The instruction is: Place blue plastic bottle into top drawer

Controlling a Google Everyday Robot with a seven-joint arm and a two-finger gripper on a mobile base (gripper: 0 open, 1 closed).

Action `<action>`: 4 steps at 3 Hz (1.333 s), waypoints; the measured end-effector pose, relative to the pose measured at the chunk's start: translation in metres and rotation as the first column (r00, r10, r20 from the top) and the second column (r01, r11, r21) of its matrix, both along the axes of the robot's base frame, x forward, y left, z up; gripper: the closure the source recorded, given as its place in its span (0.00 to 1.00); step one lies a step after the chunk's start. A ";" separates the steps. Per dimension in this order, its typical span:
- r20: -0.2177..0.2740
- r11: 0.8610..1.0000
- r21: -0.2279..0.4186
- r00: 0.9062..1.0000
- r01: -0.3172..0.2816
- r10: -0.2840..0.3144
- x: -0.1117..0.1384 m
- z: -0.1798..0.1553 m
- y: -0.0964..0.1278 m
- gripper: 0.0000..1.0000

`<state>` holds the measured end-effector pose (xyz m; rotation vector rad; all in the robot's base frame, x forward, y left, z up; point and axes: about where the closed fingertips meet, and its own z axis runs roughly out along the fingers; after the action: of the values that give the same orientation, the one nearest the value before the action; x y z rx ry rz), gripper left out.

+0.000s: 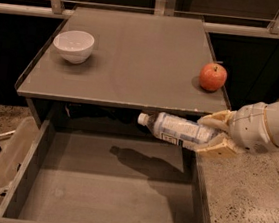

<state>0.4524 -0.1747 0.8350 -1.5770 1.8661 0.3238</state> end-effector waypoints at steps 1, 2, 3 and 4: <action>-0.022 1.000 0.015 1.000 -0.005 0.005 0.005 -0.022 0.017 1.00; -0.076 0.998 0.056 0.997 0.004 0.000 0.004 -0.068 0.040 1.00; -0.081 0.997 0.076 0.997 0.012 -0.005 -0.002 -0.099 0.061 1.00; -0.067 0.998 0.052 0.998 0.020 -0.016 -0.008 -0.128 0.074 1.00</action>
Offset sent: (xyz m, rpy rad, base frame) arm 0.0004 0.0666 -0.1290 0.1073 0.1495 -0.0161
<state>0.4449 -0.1004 0.7067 -1.5305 1.9059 0.4182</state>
